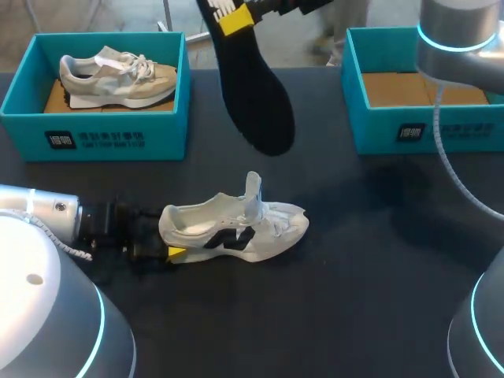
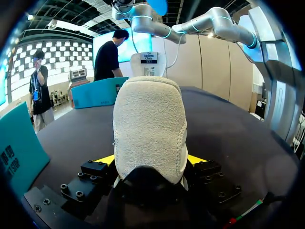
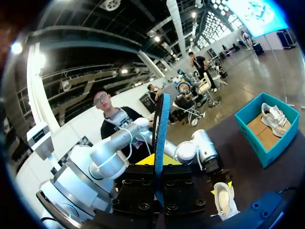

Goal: Take the shoe out of the shoebox, open the shoe tongue, remove and reinsert the insole, then place the shoe into the shoebox

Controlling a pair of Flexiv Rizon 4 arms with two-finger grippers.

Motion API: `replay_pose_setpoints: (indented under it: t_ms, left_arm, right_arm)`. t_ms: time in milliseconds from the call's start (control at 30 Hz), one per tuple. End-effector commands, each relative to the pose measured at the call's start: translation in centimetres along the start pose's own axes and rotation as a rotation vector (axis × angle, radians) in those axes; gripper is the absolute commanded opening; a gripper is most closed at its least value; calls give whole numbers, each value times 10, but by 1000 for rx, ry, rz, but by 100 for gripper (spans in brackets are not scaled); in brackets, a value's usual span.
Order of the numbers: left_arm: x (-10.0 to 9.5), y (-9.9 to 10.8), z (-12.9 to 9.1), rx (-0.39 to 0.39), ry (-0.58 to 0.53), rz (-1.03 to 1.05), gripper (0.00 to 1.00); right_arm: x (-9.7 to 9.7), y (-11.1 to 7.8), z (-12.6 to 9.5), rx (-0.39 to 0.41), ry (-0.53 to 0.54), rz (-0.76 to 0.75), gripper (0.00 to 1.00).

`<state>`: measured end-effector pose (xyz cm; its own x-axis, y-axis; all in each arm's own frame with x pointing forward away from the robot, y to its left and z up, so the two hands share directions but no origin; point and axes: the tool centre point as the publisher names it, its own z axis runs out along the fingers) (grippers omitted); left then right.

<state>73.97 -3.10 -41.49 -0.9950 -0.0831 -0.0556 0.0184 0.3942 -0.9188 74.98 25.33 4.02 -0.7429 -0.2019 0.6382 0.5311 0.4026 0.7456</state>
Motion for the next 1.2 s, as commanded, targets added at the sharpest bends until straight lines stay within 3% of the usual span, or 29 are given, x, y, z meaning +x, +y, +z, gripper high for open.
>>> replay_pose_setpoints:
  t_ms: [33, 233, 300, 733, 967, 1200]
  left_arm:
    - [1, 3, -1, -1, -1, 1, 0]
    - [1, 3, -1, -1, -1, 1, 0]
    - [1, 3, -1, -1, -1, 1, 0]
    - [1, 3, -1, -1, -1, 1, 0]
    - [1, 3, -1, -1, -1, 1, 0]
    - [1, 3, -1, -1, -1, 1, 0]
  right_arm:
    - [30, -12, -4, -46, -121, 32, 0]
    - [49, -17, 1, -91, -138, 100, 0]
    - [54, -18, 2, -63, -203, 142, 0]
    - [54, -18, 2, -63, -203, 142, 0]
    - [79, -26, -15, -133, -277, 313, 0]
    - [96, -35, -13, -236, -303, 376, 0]
